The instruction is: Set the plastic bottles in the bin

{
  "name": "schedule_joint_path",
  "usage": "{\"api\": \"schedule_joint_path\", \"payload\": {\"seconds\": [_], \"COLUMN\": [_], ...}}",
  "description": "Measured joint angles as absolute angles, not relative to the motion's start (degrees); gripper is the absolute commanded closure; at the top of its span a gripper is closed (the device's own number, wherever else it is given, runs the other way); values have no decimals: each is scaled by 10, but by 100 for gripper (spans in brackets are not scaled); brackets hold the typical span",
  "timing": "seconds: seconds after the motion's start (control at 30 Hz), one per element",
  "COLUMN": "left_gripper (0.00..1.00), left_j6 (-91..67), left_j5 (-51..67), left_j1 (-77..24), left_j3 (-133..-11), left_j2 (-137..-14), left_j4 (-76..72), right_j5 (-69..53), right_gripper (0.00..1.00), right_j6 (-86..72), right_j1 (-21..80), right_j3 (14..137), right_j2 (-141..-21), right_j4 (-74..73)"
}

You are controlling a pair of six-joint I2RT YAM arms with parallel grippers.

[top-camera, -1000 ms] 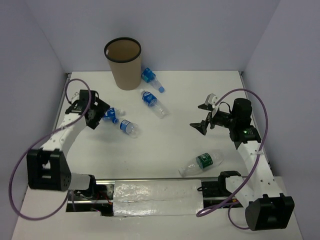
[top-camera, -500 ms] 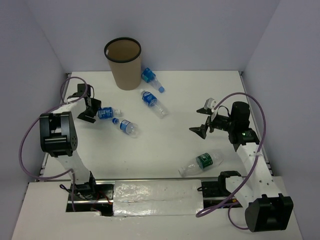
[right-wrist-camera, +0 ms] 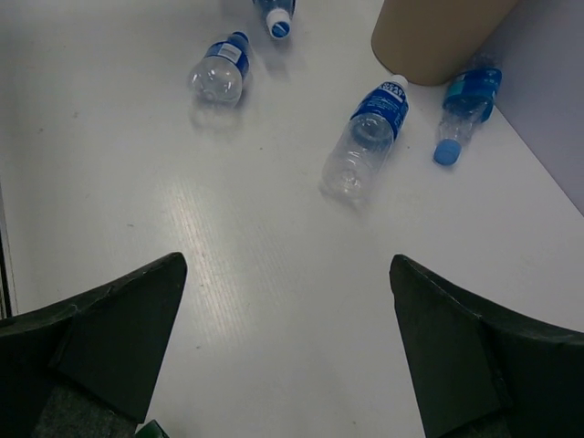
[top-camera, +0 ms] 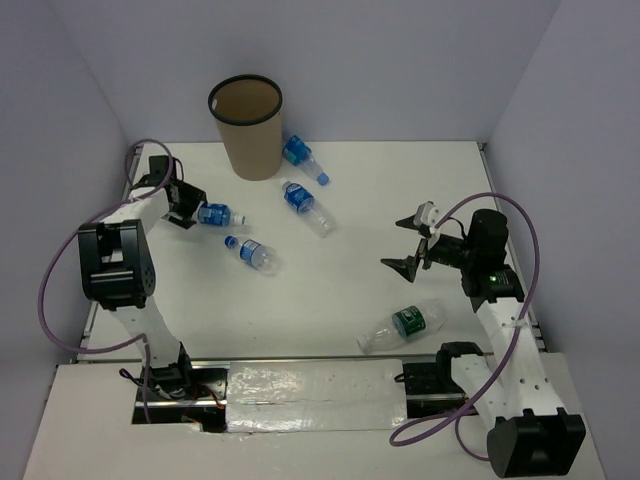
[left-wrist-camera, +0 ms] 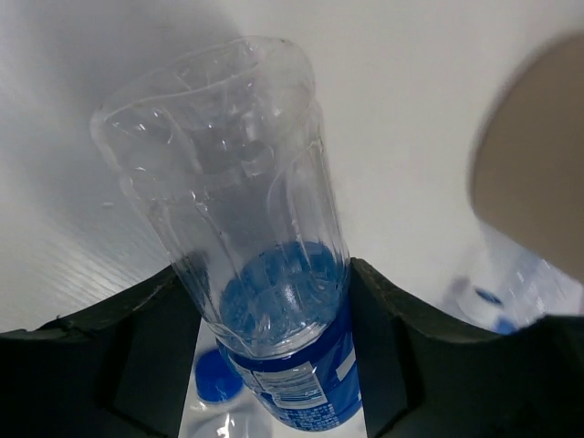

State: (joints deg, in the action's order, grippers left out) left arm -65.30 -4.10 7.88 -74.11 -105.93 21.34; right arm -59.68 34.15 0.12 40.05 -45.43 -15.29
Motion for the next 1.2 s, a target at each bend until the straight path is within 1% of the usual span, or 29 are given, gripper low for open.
{"api": "schedule_joint_path", "payload": {"seconds": [0.17, 0.3, 0.4, 0.53, 0.63, 0.73, 0.83, 0.93, 1.07, 1.17, 1.2], "left_gripper": [100, 100, 100, 100, 100, 100, 100, 100, 100, 100, 92], "left_j6": [-561, -489, -434, -365, -317, -270, -226, -148, -57, -11, 1], "left_j5": [16, 20, 21, 15, -14, -64, -110, -163, -210, -226, -227], "left_j1": [67, 15, -38, -93, -104, -106, -108, -116, -135, -150, -154], "left_j3": [-773, -874, -951, -985, -1004, -1046, -1091, -1124, -1148, -1150, -1149], "left_j2": [-962, -886, -862, -859, -900, -976, -1064, -1144, -1216, -1241, -1244], "left_j4": [182, 136, 78, -53, -150, -220, -259, -303, -342, -347, -347], "right_j5": [-600, -604, -606, -607, -607, -607, -606, -603, -598, -588, -585], "right_gripper": [0, 0, 1, 0, 1, 0, 1, 0, 0, 0, 1], "right_j6": [342, 342, 342, 342, 343, 345, 347, 352, 359, 363, 365], "right_j1": [-11, -12, -12, -12, -12, -12, -12, -13, -15, -15, -15], "right_j3": [389, 388, 388, 388, 388, 388, 388, 387, 381, 372, 368], "right_j2": [-428, -421, -423, -428, -431, -435, -444, -455, -459, -459, -458], "right_j4": [-157, -159, -159, -162, -163, -163, -163, -164, -166, -168, -168]}}
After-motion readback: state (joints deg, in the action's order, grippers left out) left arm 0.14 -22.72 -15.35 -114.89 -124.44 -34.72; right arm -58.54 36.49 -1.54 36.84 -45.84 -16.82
